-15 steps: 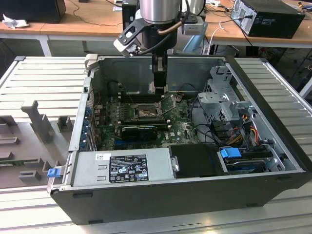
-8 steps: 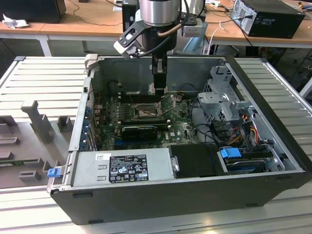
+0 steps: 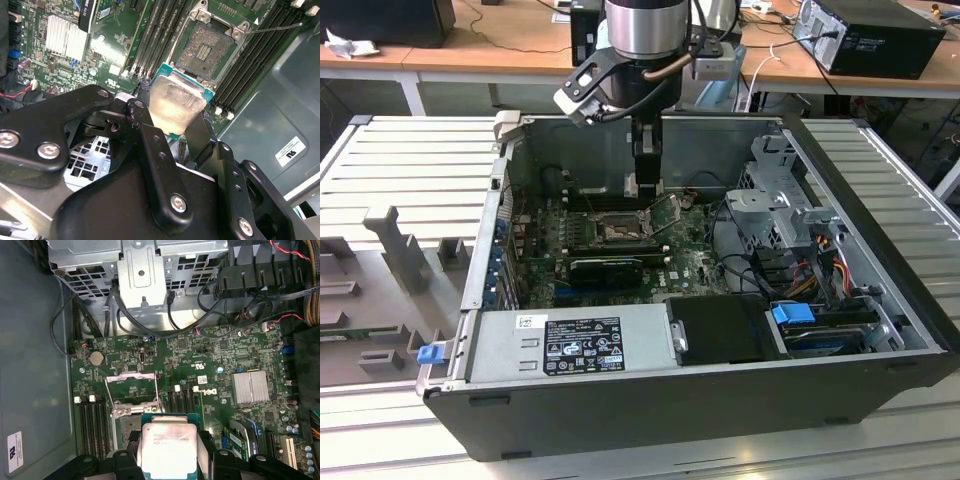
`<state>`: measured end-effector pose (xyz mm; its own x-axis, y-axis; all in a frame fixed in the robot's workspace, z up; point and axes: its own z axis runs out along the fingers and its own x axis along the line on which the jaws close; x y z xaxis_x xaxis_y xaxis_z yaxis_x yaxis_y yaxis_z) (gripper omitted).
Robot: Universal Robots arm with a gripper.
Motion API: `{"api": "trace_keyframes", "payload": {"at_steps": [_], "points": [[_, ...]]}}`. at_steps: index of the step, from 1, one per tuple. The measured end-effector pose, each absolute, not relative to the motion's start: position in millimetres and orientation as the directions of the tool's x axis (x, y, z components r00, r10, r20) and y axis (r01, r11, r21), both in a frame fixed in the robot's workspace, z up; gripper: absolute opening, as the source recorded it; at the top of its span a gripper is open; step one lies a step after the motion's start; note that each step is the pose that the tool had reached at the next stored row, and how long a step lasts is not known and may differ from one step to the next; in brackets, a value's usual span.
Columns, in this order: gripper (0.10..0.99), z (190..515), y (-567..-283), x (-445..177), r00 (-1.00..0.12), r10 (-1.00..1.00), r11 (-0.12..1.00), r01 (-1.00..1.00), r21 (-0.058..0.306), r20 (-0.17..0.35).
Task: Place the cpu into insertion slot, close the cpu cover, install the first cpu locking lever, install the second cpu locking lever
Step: 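Place the cpu into insertion slot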
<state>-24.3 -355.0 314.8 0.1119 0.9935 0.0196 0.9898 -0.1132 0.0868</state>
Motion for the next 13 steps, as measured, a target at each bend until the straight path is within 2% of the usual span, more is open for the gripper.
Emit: {"api": "trace_keyframes", "payload": {"at_steps": [13], "points": [[0.529, 309.5, -355.1, -24.3, 0.112, 0.994, -0.113, 0.99, 0.087, 0.02]]}}
